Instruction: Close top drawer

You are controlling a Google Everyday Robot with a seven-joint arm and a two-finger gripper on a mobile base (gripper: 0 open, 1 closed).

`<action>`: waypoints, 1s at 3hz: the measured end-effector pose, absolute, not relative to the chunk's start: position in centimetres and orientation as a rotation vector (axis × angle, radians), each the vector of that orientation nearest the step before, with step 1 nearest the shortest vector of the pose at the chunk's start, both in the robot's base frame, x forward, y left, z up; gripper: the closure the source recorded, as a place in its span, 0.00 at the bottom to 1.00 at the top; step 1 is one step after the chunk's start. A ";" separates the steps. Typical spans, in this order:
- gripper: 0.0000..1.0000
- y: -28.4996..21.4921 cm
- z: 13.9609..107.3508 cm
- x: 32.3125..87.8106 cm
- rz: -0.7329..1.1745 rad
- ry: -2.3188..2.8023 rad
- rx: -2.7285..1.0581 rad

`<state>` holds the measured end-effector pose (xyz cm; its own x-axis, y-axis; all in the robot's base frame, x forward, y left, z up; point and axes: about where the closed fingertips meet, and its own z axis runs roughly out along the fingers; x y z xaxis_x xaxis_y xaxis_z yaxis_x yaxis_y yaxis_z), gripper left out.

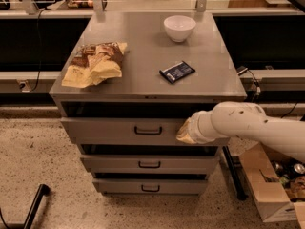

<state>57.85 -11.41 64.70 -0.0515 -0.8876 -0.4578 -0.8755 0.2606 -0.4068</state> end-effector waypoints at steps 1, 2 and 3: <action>1.00 -11.4 64.7 57.6 -0.022 1.900 -1.596; 1.00 -10.8 64.6 56.1 0.005 1.873 -1.621; 1.00 -9.2 64.5 49.9 0.097 1.826 -1.695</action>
Offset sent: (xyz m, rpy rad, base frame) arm -0.1016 0.0345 -0.0011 0.0751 0.0195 0.2198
